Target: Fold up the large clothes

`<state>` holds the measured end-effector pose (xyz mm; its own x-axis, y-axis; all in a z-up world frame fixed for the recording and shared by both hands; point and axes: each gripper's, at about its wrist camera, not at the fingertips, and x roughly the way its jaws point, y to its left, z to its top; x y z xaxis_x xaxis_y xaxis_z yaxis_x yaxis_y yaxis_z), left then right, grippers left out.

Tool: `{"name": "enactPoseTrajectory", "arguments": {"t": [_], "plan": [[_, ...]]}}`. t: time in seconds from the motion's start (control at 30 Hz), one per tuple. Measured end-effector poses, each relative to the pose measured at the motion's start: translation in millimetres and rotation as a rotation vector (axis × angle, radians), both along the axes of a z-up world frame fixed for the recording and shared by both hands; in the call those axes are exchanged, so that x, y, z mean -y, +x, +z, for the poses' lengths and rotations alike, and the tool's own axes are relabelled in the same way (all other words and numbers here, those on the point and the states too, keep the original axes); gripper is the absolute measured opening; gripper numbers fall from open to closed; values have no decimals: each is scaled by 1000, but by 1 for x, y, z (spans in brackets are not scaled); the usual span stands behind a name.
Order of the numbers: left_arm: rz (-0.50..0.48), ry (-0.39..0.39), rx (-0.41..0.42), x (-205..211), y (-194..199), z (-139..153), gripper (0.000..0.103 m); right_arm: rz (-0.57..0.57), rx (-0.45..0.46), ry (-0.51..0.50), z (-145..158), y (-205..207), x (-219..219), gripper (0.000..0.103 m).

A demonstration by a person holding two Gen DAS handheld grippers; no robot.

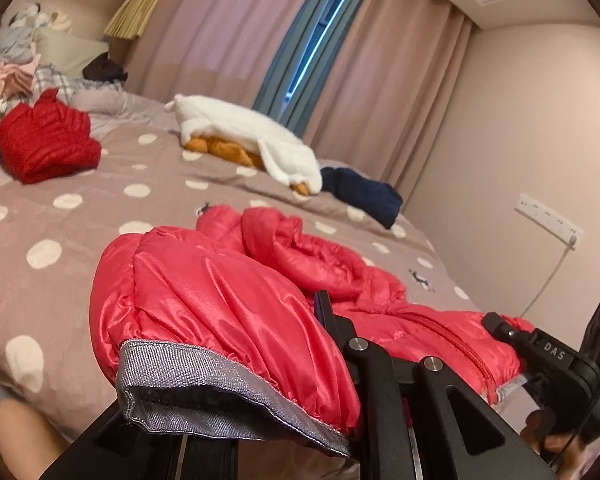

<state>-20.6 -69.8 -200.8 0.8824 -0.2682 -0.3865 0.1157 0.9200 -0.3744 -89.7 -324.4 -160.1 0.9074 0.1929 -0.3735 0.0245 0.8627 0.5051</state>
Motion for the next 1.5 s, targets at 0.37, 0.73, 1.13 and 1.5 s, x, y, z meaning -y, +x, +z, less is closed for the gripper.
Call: {"name": "enactPoseTrajectory", "arguments": {"t": [0.37,0.73,1.13,1.5], "plan": [[-9,-20,116,-2,-22,17,16,21,92,-29,22,-17,0,14],[-27,-8,94,3,4,15,16,6,50,-25,17,6,1,14],[-15,4,49,4,69,27,16,-8,21,2,28,64,3,15],[15,14,-33,5,118,16,16,-11,-35,7,20,113,3,16]]}}
